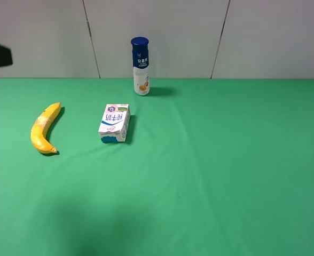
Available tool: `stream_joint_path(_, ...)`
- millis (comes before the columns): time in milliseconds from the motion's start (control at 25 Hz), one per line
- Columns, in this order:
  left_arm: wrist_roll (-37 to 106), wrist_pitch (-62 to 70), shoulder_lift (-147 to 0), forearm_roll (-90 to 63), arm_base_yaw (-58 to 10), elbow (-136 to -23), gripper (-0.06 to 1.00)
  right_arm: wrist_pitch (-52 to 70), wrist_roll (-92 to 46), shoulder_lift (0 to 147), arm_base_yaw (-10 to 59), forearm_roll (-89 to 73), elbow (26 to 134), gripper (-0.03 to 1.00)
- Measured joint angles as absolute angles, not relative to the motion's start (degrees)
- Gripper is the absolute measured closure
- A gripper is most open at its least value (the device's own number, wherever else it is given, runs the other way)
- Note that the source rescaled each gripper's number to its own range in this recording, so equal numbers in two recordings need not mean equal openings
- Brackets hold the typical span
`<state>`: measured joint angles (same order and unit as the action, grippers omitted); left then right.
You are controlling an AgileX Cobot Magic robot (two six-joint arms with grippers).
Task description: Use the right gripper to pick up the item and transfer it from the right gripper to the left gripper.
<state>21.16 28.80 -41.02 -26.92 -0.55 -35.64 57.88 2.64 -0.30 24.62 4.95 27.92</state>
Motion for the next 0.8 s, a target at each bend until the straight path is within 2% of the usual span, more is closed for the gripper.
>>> stream_joint_path(240,5.1,39.7,-31.8,-11.2,-0.6,-35.6,-0.05,57.9,2.6,-0.3,24.6,4.9,27.9,-0.03)
stream_joint_path(800,-1.7,60.9,-9.9,2.8,-0.6,-35.6,-0.05,57.9,2.6,-0.3,24.6,4.9,27.9,-0.03)
